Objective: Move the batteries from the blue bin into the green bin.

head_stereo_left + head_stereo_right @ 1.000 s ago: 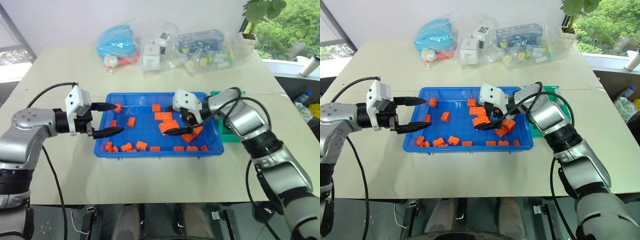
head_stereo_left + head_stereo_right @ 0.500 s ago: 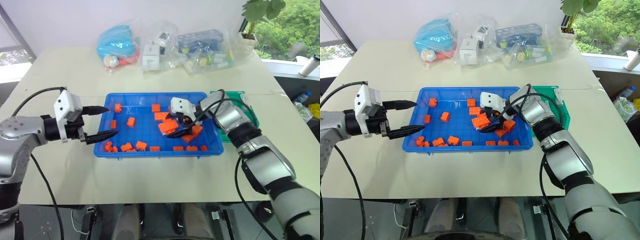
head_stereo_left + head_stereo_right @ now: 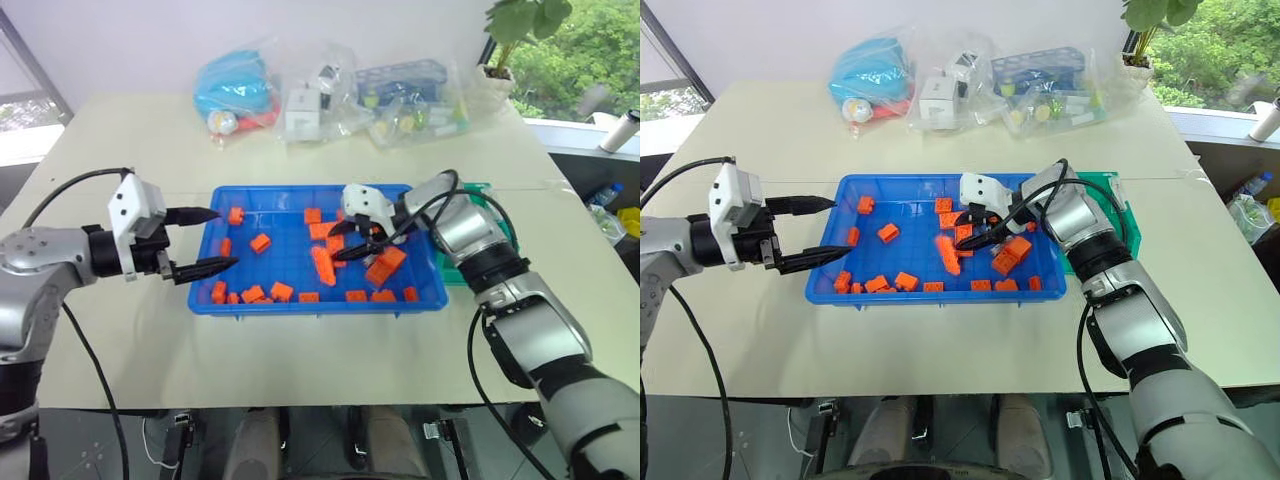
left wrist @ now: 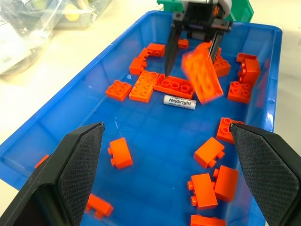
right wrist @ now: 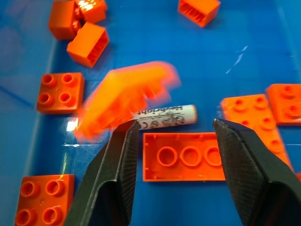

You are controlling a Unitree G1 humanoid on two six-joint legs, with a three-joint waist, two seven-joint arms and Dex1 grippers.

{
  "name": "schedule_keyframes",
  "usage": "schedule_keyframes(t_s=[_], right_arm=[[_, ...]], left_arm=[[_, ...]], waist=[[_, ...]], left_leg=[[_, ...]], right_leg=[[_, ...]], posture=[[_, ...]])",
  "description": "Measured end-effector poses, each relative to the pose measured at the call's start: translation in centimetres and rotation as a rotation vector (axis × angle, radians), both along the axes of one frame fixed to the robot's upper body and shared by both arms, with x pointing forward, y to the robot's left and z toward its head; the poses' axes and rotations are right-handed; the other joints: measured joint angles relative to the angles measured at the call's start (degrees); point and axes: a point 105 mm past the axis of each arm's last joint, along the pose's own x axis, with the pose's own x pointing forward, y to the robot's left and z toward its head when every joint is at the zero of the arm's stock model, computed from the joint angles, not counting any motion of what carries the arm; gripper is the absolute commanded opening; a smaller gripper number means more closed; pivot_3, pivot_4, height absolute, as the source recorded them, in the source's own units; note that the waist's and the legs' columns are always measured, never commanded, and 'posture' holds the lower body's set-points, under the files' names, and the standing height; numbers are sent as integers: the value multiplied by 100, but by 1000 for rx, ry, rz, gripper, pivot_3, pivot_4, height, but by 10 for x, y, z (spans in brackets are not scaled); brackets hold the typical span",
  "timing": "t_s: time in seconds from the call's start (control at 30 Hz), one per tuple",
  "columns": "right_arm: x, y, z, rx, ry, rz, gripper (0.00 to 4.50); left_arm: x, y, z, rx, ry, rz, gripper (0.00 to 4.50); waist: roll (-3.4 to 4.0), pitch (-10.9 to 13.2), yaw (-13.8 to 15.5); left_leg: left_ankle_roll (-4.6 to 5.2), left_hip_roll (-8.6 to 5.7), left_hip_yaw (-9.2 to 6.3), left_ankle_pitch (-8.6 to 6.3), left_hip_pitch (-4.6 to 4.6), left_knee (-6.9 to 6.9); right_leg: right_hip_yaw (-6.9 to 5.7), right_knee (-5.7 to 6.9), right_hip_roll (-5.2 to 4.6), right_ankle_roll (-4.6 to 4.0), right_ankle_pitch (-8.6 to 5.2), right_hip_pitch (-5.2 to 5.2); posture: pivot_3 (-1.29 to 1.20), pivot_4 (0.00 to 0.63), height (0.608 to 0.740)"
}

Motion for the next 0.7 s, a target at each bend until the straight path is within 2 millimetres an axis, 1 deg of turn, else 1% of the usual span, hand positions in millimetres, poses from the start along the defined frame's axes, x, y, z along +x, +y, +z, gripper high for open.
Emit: schedule_keyframes(t_s=[0.13,0.23,0.33,0.4,0.53,0.63,0.7], right_arm=[[0,6,10,41,-15,-32,2489],[-2,22,19,85,-50,-33,2489],[-2,38,20,110,-49,-65,2489],[-1,44,17,102,-65,-88,2489],[-6,45,6,64,-60,-89,2489],[-10,37,-5,4,-62,-57,2489],[-10,33,-7,-11,-62,-45,2991]], left_arm=[[3,-1,3,3,-8,-7,4500],[5,-4,4,5,-10,-24,4500],[6,-3,2,1,-5,-25,4500],[6,-4,1,1,-3,-27,4500],[6,-4,1,1,-2,-27,4500],[6,-4,1,1,-3,-29,4500],[6,-4,1,1,-4,-30,4500]], waist=[[0,0,-9],[0,0,-28],[0,0,-24],[0,0,-16],[-2,-1,17],[-1,-1,-1],[-1,-1,-10]], left_leg=[[0,0,-1,0,0,-2],[0,1,0,0,1,-4],[0,1,0,0,0,-3],[0,0,0,0,-1,-2],[0,-2,-1,0,-1,1],[0,-2,-1,0,-1,0],[0,-1,-1,0,0,-1]], right_leg=[[0,1,1,0,0,-1],[0,3,2,0,0,-2],[0,5,1,0,0,-3],[0,5,0,0,0,-3],[0,3,-3,0,0,0],[0,3,-2,0,0,-1],[0,4,-1,0,0,-2]], posture=[[0,150,736],[0,150,736],[0,150,736],[0,150,736],[0,150,736],[0,150,736],[0,150,736]])
